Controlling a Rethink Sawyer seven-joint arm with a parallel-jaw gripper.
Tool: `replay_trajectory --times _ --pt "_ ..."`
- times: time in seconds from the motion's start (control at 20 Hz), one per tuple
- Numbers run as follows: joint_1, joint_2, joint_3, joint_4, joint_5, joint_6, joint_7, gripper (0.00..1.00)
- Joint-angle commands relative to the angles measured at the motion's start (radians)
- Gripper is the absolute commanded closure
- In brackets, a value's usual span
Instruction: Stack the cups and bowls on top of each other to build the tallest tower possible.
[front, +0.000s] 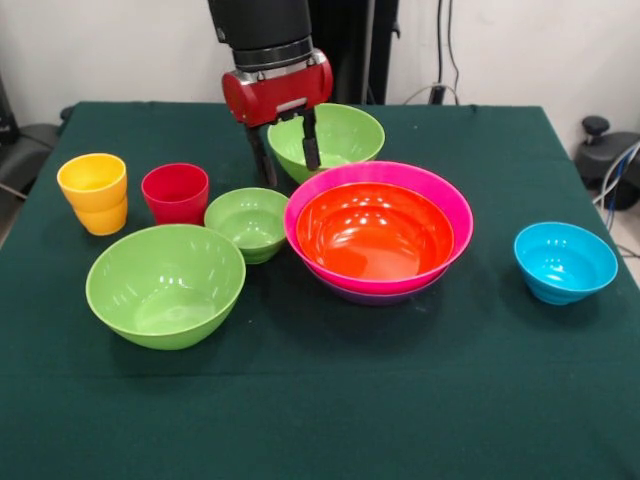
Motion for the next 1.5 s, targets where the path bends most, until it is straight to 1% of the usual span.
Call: replay_trajectory --times 0.05,0.3,0.5,0.75,1.05,1.15,1.3,1.5 --pt "-0.01 0.08 0.059 0.066 -0.105 0.128 -0.416 0.0" --pt "-0.031 0.091 0.061 0.086 -0.125 0.127 -0.461 0.0" --pt "-0.06 0.103 0.075 0.099 -0.123 0.154 -0.536 0.0" --pt "-0.068 0.118 0.074 0.097 -0.146 0.163 -0.594 0.0" --pt "-0.138 0.122 0.087 0.117 -0.134 0.215 -0.724 0.0" --pt "-0.155 0.119 0.09 0.123 -0.134 0.226 -0.748 0.0" --pt "-0.17 0.116 0.093 0.13 -0.14 0.23 -0.76 0.0" --pt "-0.173 0.123 0.087 0.133 -0.148 0.22 -0.747 0.0"
